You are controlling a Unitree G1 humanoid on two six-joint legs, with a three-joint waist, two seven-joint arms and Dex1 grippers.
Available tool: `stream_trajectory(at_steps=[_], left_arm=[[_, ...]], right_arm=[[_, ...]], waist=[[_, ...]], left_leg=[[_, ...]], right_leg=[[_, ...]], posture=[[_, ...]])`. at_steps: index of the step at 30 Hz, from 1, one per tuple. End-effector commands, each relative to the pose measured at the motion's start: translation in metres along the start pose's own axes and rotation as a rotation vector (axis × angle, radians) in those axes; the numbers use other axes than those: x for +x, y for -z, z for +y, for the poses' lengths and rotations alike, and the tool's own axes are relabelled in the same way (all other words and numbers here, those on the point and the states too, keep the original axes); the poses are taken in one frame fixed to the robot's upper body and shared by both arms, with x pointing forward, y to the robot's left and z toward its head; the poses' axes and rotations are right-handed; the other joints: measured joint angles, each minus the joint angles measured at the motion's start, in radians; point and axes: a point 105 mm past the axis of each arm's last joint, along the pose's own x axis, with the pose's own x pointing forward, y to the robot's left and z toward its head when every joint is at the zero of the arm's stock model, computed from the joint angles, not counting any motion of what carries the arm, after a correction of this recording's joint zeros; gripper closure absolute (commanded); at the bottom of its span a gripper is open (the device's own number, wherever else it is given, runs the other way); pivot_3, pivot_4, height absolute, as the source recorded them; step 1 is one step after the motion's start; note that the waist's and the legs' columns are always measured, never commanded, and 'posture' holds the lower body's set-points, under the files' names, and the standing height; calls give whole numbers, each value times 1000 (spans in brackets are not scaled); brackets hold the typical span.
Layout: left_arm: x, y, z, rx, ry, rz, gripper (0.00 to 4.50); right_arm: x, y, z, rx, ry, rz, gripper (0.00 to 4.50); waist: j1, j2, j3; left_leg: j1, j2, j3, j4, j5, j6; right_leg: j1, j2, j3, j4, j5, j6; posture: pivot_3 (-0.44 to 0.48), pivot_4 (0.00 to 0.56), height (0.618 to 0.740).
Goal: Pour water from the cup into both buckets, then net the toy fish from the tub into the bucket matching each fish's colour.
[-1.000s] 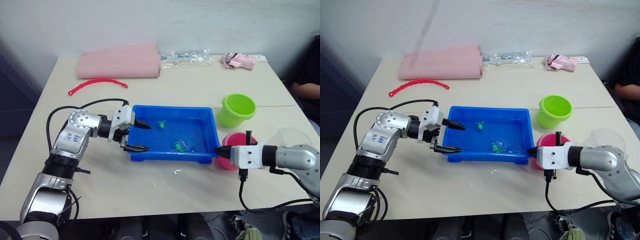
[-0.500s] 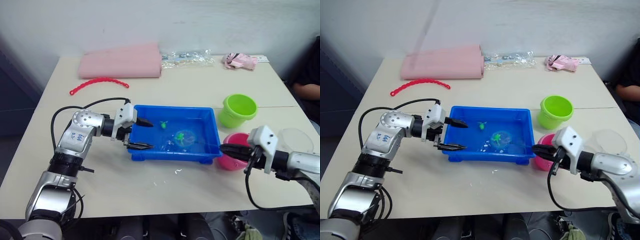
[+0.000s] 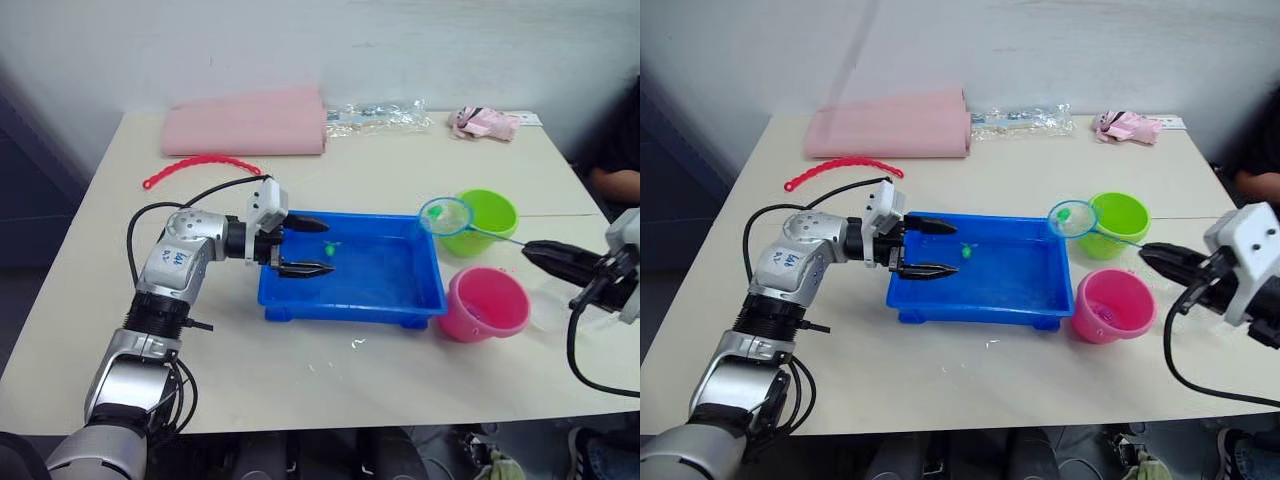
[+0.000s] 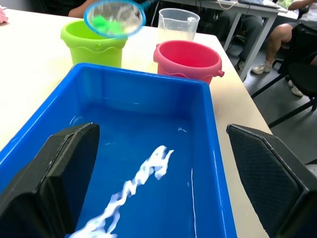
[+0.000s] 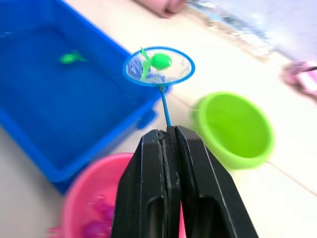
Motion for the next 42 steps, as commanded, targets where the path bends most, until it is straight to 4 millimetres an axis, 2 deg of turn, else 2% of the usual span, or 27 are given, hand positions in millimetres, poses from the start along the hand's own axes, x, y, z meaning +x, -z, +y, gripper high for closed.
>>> stream_trajectory(at_steps=[1, 6, 9, 12, 18, 28, 32, 34, 35, 36, 40, 42], left_arm=[[1, -14, 3, 61, -2, -24, 31], [2, -10, 2, 73, -4, -16, 31], [1, -10, 0, 71, -11, -22, 31], [0, -13, 1, 70, -34, -41, 31], [3, -28, 3, 64, -61, -105, 31], [3, -38, 4, 55, -77, -134, 31], [4, -39, 4, 57, -68, -131, 31], [2, -36, 4, 66, -67, -106, 31], [-3, -32, 4, 70, -65, -80, 31], [-7, -29, 4, 73, -64, -63, 31], [-28, -15, 4, 60, -77, 21, 31], [-46, 0, -1, 47, -70, 102, 31]], right_arm=[[-4, -10, -26, -175, 128, 19, 4500], [7, 0, -36, -388, 176, 90, 4500], [14, 2, -44, -618, 206, 142, 4500], [19, 4, -52, -955, 218, 220, 4500], [26, 7, -47, -1447, 81, 265, 4500], [21, 0, -51, -1607, 65, 236, 4500], [18, -5, -56, -1513, 113, 212, 4500], [17, -12, -65, -1185, 229, 153, 4500], [20, -15, -61, -954, 245, 87, 4500], [22, -17, -56, -806, 229, 38, 4500], [39, -35, -16, -465, 52, -113, 4500], [51, -40, 16, -296, -106, -158, 4500]], waist=[[-1, 0, 0], [-2, 0, 0], [-4, 0, 0], [-4, 0, 0], [-5, 0, 0], [-19, 1, 0], [-26, 1, 0], [-26, 1, 0], [-25, 1, 0], [-25, 1, 0], [-25, 0, 0], [-25, 0, 1]], left_leg=[[0, 0, 0, 0, 0, 0], [0, 1, 0, 0, 0, 0], [0, 0, 1, 0, 0, 0], [0, 0, 1, 0, 0, 0], [0, 1, 1, 0, 0, -1], [0, 1, 1, -1, 1, -1], [0, 2, 1, -1, 1, -1], [0, 1, 1, -1, 1, -1], [0, 1, 1, -1, 1, -1], [0, 1, 1, -1, 1, -1], [0, 2, 0, 0, 1, -1], [1, 2, -1, 0, 1, -1]], right_leg=[[0, 0, 0, 0, 0, 0], [0, 1, 0, 0, 0, 0], [0, 0, 0, 0, 0, 0], [-1, 0, 1, 0, 0, 0], [-1, 0, 1, 0, 0, 0], [-1, 1, 1, 0, 0, 0], [-1, 1, 1, 0, 0, 0], [-1, 1, 1, 0, 0, 0], [-1, 1, 1, 0, 0, 0], [-1, 1, 1, 0, 0, 0], [0, 1, 1, -1, 0, 0], [1, 1, 1, -1, 0, 0]], posture=[[0, 150, 738], [0, 150, 738], [0, 150, 738], [0, 150, 738], [0, 150, 738], [0, 150, 738], [0, 150, 738], [0, 150, 738], [0, 150, 738], [0, 150, 738], [0, 150, 738], [0, 150, 738]])
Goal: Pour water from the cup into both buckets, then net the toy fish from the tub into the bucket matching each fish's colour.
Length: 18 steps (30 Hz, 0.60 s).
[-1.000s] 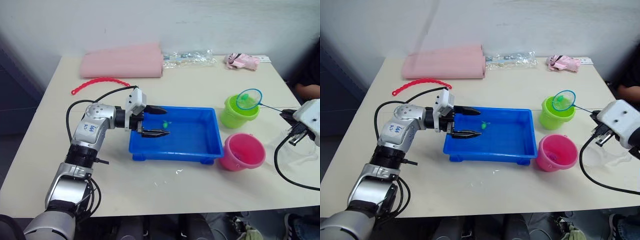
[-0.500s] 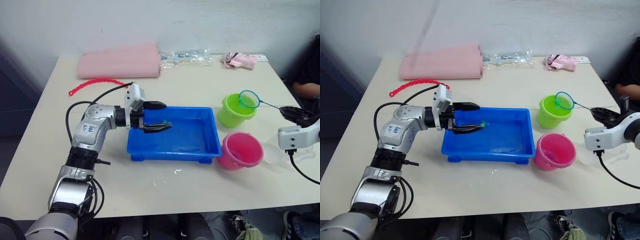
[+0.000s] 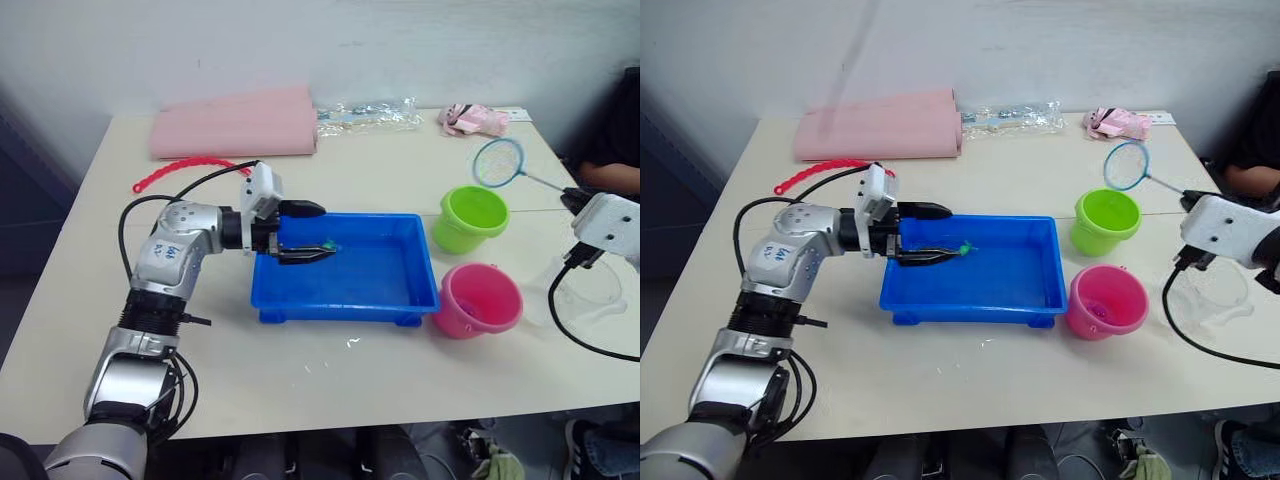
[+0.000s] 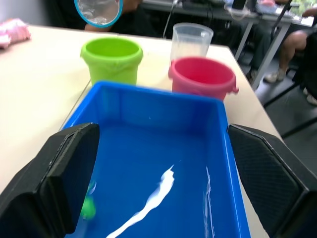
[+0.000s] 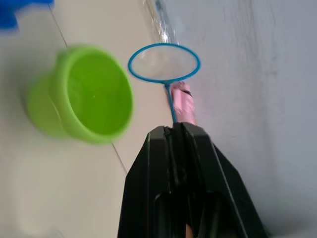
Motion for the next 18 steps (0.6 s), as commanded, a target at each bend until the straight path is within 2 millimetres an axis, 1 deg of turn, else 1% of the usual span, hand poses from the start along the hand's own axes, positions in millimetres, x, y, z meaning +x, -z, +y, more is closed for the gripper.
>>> stream_trajectory(at_steps=[1, 3, 5, 7, 8, 11, 13, 14, 16, 18], left_arm=[[-58, 21, -4, 47, 7, 220, 31], [-72, 27, -7, 43, 4, 272, 31], [-83, 30, -7, 42, -12, 309, 31], [-91, 32, -7, 43, -23, 339, 31], [-94, 32, -8, 45, -25, 345, 31], [-96, 31, -6, 54, -48, 345, 31], [-94, 30, -5, 64, -66, 332, 31], [-92, 29, -4, 71, -74, 325, 31], [-89, 30, 0, 84, -94, 318, 31], [-87, 31, 4, 91, -113, 316, 31]], right_arm=[[9, -98, -6, 950, -217, -418, 4500], [11, -120, 5, 1023, -339, -475, 4500], [12, -133, 16, 1095, -449, -487, 4500], [8, -148, 29, 1162, -598, -501, 4500], [6, -153, 33, 1177, -644, -505, 4500], [5, -168, 49, 1220, -756, -497, 4500], [13, -173, 61, 1275, -791, -463, 4500], [16, -175, 66, 1329, -806, -447, 4500], [25, -178, 73, 1432, -814, -412, 4500], [32, -181, 77, 1476, -808, -387, 4500]], waist=[[0, 0, 0], [0, 1, 0], [-4, 1, 0], [-10, 1, 0], [-9, 1, 0], [16, 1, 0], [19, 1, 0], [20, 1, 0], [22, 1, 0], [21, 1, 0]], left_leg=[[0, 0, -1, 0, 0, 0], [0, 0, -2, 0, 0, 0], [0, 0, -1, 0, 0, 0], [0, 1, -1, -1, 0, 0], [0, 1, -2, -1, -1, 0], [-1, 0, -3, 0, -1, 0], [-2, -1, -3, 1, -2, 2], [-2, -1, -3, 0, -2, 2], [-2, -1, -2, 0, -2, 2], [-2, -1, -2, 0, -2, 2]], right_leg=[[1, 0, -1, 0, 0, 0], [1, 0, -1, 1, 0, 0], [0, 0, -1, 1, 0, 0], [0, 0, -1, 1, 0, 0], [0, 0, -2, 1, 0, -1], [0, -1, -3, 1, -1, -1], [0, -3, -2, 0, 0, -1], [0, -3, -2, 0, 0, -1], [0, -3, -2, 0, 0, -1], [-1, -3, -3, 0, 0, -1]], posture=[[0, 150, 738], [0, 150, 738], [0, 150, 738], [0, 150, 738], [0, 150, 738], [0, 150, 738], [0, 150, 738], [0, 150, 738], [0, 150, 738], [0, 150, 738]])
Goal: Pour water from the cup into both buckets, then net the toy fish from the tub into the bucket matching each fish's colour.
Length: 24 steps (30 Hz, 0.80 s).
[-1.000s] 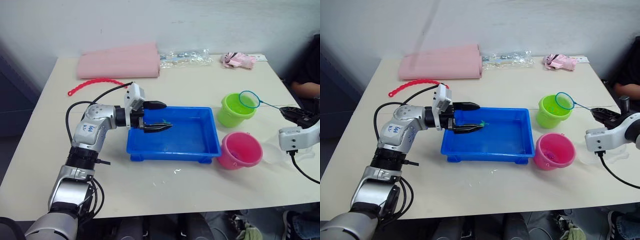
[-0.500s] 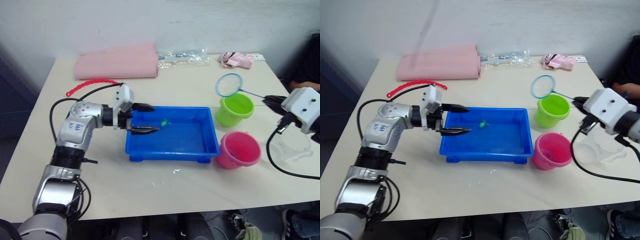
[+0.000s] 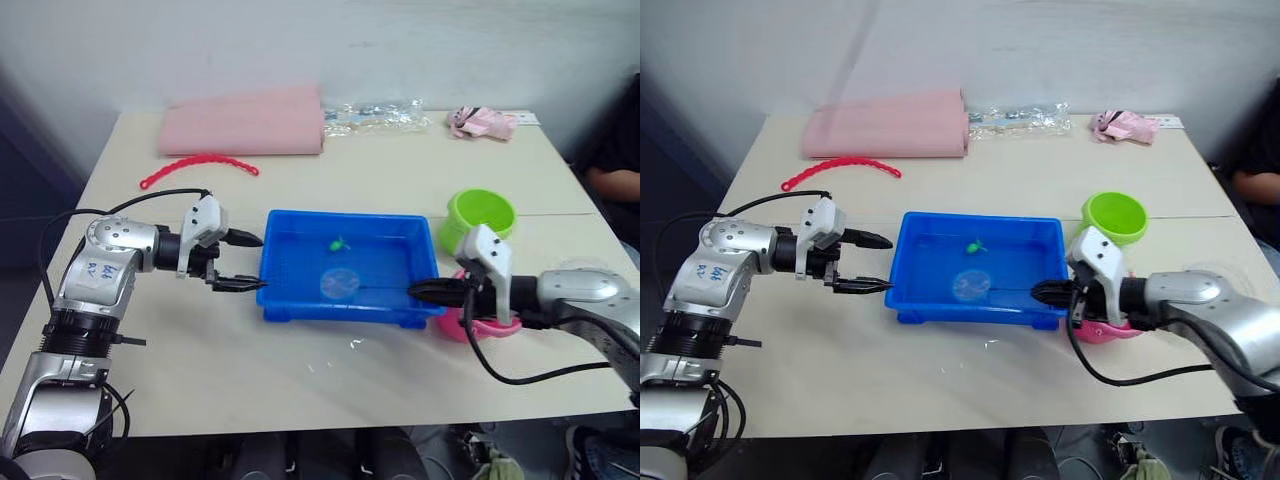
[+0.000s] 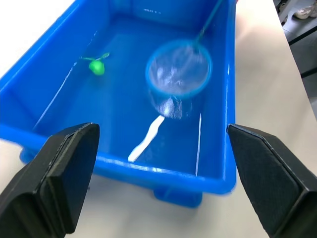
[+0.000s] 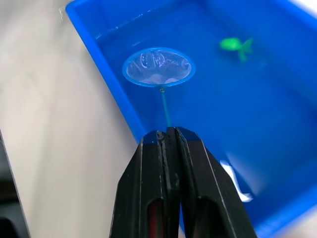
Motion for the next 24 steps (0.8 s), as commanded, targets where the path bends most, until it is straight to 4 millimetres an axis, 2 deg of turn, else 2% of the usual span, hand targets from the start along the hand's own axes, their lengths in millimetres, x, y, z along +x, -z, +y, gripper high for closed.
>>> stream_trajectory(at_steps=[1, 8, 13, 17, 24], left_arm=[[3, -13, 11, 68, -95, -48, 31], [5, -17, 14, 71, -111, -68, 31], [9, -20, 16, 72, -108, -83, 31], [12, -24, 18, 70, -102, -103, 31], [27, -46, 21, -1, -47, -233, 31]], right_arm=[[36, 11, -8, 247, 47, -36, 4500], [54, 8, -33, 285, 207, -94, 4500], [56, -1, -43, 253, 269, -136, 4500], [52, -6, -34, 90, 251, -125, 4500], [29, -16, -9, -162, 230, -142, 4500]], waist=[[-2, -1, 0], [-18, -1, -1], [-22, -1, -1], [-21, -1, -1], [-20, -2, -1]], left_leg=[[0, 0, 0, 0, 0, 0], [0, 1, 2, -1, 0, -1], [0, 1, 3, -1, 0, -1], [-1, 1, 3, -1, 0, -1], [-2, 0, 4, -1, 0, -1]], right_leg=[[0, 0, 0, 0, 0, 0], [-1, 1, 0, 1, 0, 0], [-2, 1, 0, 1, 0, 0], [-3, 1, 1, 1, 0, 0], [-5, 1, 1, 1, 0, 1]], posture=[[0, 150, 738], [0, 150, 738], [0, 150, 738], [0, 150, 738], [0, 150, 738]])
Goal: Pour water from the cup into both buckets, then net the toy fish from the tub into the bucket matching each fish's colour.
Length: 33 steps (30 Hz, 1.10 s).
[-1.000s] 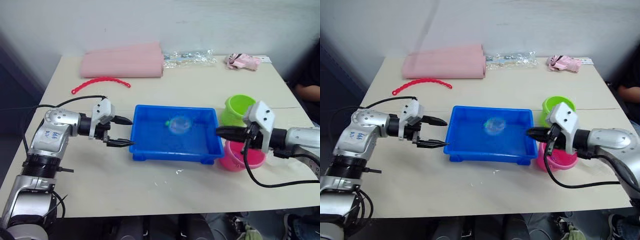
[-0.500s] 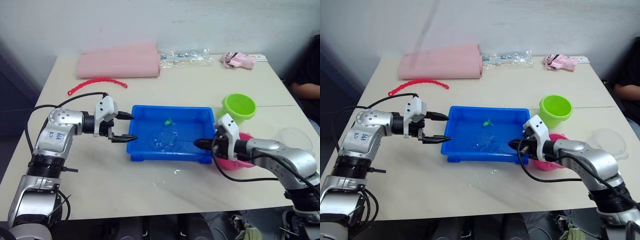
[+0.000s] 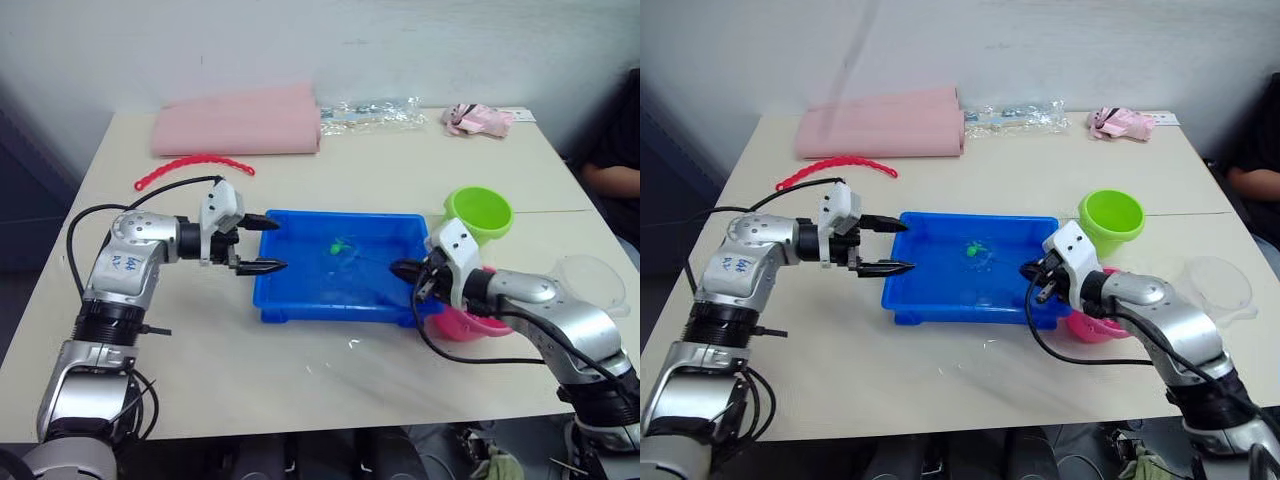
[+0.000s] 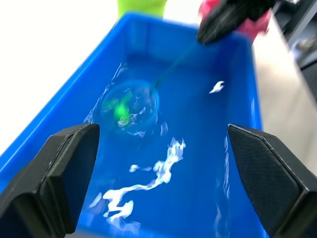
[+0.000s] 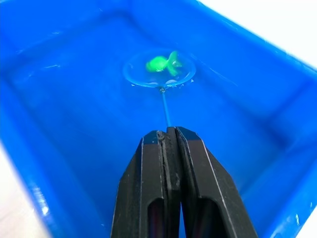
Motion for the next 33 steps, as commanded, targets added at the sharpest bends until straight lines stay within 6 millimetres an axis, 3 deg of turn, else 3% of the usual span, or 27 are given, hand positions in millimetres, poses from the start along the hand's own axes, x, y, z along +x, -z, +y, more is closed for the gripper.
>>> stream_trajectory(at_steps=[1, 7, 13, 21, 27, 33], left_arm=[[4, -20, 4, 16, 8, -74, 31], [23, -40, 8, 2, 41, -175, 31], [37, -47, 7, 26, 81, -209, 31], [52, -50, 3, 42, 115, -222, 31], [51, -50, 4, 49, 115, -219, 31], [47, -50, 3, 51, 106, -213, 31]], right_arm=[[-19, -21, 5, -134, 10, -66, 4500], [-55, -37, 0, -93, 91, -114, 4500], [-96, -44, -9, -77, 190, -87, 4500], [-141, -43, -42, -185, 444, -1, 4500], [-161, -32, -81, -550, 637, 211, 4500], [-158, -27, -102, -984, 633, 394, 4500]], waist=[[-1, 0, 0], [6, 0, 0], [18, 0, 0], [23, 0, 0], [22, 0, 0], [20, 0, 0]], left_leg=[[0, 0, 0, 0, 0, 0], [0, 0, 0, 1, 0, 0], [0, 0, -1, 0, 0, 0], [1, 0, 0, 1, 0, 0], [1, -1, 0, 0, 0, 0], [2, 0, 1, 0, 0, 0]], right_leg=[[0, 0, 0, 0, 0, 0], [1, 0, 0, 0, 0, 0], [1, 0, 0, -1, 0, 0], [1, 0, 0, -1, 0, 0], [1, 0, 1, -1, 0, 0], [1, 0, 2, -1, 0, 1]], posture=[[0, 150, 738], [0, 150, 738], [0, 150, 738], [0, 150, 738], [0, 150, 738], [0, 150, 738]])
